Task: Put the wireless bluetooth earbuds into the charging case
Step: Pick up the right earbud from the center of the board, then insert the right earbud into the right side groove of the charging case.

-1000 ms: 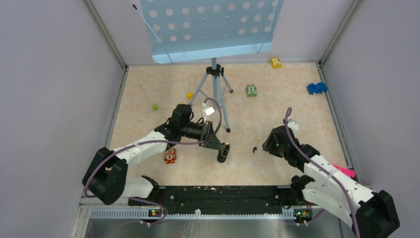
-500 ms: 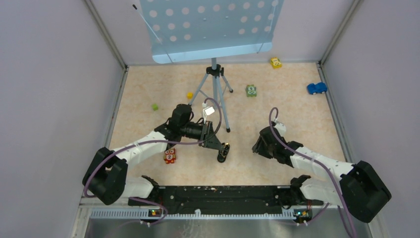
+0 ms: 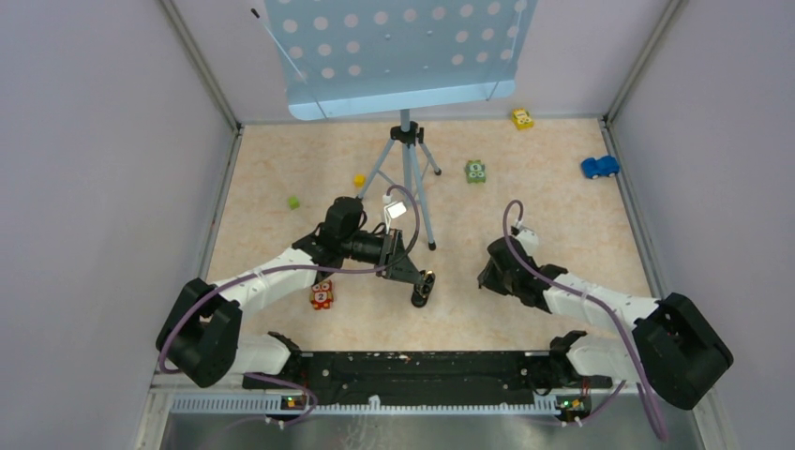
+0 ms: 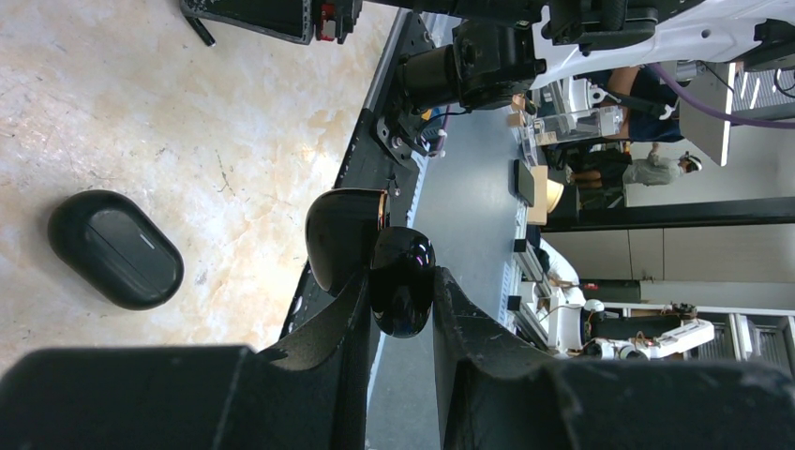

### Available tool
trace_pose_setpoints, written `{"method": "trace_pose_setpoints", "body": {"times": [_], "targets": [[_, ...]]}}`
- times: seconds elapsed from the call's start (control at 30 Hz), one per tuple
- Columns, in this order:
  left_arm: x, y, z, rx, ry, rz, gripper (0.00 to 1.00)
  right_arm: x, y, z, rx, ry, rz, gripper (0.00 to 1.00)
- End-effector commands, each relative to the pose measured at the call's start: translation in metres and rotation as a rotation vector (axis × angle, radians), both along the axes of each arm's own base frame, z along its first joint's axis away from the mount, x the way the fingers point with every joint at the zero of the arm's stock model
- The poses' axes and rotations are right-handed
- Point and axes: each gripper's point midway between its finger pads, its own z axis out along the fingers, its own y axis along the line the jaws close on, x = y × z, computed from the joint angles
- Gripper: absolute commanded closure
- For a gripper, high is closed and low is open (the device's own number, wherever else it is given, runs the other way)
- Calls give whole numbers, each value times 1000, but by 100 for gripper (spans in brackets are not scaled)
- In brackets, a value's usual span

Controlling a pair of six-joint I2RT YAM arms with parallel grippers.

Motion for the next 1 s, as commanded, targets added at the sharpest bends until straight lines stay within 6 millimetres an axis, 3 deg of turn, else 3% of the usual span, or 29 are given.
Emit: {"method": "trace_pose_setpoints", "body": {"times": [0.0, 0.23, 0.37, 0.53, 0.73, 0.97], "targets": [[-2, -1, 5, -34, -40, -23, 100, 2, 0, -6, -36, 13, 8, 77], [-3, 0, 6, -36, -40, -22, 100, 4, 2, -1, -26, -5, 13, 98], [-3, 0, 6, -33, -43, -18, 100, 6, 9, 14, 29, -65, 52, 100], [2, -1, 0, -4, -39, -7, 100, 8, 33, 61, 173, -241, 155, 100], [6, -5, 3, -8, -10, 4, 100, 3, 44, 117, 277, -461, 229, 100], [6, -9, -1, -11, 82, 12, 100, -16, 59, 183, 339, -771, 294, 100]]}}
